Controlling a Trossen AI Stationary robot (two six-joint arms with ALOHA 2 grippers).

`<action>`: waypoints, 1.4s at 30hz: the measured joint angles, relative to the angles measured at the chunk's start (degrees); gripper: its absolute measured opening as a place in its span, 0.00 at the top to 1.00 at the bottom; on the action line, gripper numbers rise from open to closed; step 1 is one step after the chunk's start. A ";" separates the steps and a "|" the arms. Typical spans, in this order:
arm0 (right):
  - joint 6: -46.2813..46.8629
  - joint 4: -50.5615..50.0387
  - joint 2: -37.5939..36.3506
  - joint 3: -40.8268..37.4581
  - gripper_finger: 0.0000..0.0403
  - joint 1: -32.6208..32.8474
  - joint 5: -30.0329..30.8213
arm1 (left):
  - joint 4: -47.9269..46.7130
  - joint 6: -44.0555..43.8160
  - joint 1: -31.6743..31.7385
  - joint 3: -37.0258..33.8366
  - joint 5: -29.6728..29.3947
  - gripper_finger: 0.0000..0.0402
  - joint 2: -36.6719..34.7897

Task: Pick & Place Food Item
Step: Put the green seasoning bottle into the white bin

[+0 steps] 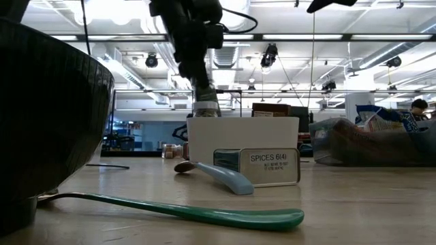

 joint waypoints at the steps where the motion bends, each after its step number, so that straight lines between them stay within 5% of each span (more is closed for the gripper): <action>1: -0.01 0.12 0.00 -0.18 0.14 0.00 0.00 | -0.09 0.65 -0.03 -0.01 0.02 0.52 0.19; 13: -0.31 0.52 0.00 -0.26 0.14 0.00 -0.02 | -2.24 7.60 -1.74 -0.76 0.21 0.52 3.34; 42: -0.76 0.56 0.00 -0.28 0.14 0.00 -0.09 | 2.03 5.96 -4.06 -6.80 0.66 0.52 3.34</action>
